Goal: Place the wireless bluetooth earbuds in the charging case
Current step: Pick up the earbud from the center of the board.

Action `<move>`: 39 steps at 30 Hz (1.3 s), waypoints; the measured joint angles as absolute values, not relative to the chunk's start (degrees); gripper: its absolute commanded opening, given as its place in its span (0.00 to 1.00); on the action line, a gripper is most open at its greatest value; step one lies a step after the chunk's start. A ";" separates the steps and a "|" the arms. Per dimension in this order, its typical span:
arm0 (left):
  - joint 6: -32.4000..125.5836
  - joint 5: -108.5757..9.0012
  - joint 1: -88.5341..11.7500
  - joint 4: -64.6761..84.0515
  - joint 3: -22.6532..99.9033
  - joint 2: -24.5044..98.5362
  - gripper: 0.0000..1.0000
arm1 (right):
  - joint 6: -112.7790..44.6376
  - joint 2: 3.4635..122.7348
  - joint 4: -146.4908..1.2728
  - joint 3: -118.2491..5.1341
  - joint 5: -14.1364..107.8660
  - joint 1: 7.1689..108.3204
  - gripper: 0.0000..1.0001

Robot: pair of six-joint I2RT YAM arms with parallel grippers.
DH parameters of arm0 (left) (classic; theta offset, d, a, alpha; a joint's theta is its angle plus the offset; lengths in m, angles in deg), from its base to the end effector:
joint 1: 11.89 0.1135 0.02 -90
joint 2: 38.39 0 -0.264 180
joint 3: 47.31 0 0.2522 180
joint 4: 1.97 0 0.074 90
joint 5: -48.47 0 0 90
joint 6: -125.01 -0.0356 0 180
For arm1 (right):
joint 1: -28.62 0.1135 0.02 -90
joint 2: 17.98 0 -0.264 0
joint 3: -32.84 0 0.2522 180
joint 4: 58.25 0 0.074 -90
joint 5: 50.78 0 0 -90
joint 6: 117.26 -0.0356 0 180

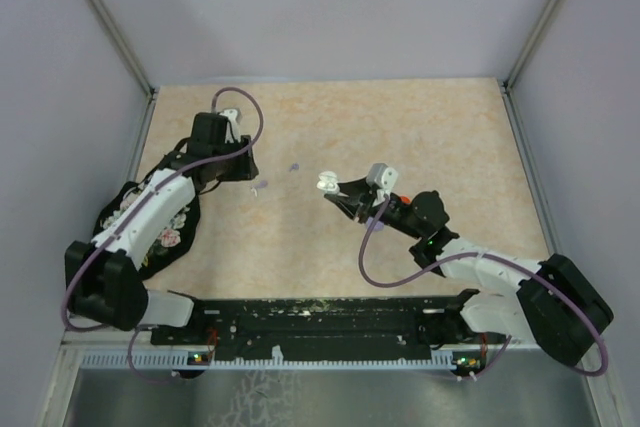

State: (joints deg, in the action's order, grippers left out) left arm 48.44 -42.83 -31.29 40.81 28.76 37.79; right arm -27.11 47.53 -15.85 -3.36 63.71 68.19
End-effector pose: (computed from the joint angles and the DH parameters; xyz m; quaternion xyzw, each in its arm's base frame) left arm 0.2727 -0.0969 0.2948 0.0523 0.9151 -0.1229 0.3804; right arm 0.1711 0.1605 0.2544 -0.3627 0.5152 0.3823 0.6760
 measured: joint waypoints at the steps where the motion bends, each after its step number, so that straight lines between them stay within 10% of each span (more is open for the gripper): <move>1: 48.07 -42.61 -29.78 40.78 28.78 39.76 0.53 | -26.41 47.53 -16.75 -3.36 63.52 68.19 0.00; 39: 42.17 -42.61 -25.89 44.02 38.25 69.27 0.33 | -20.32 44.87 -24.92 -3.29 61.31 68.17 0.00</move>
State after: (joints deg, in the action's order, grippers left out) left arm 42.17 -42.61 -25.89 44.02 38.25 69.27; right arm -20.32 44.87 -24.92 -3.29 61.31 68.17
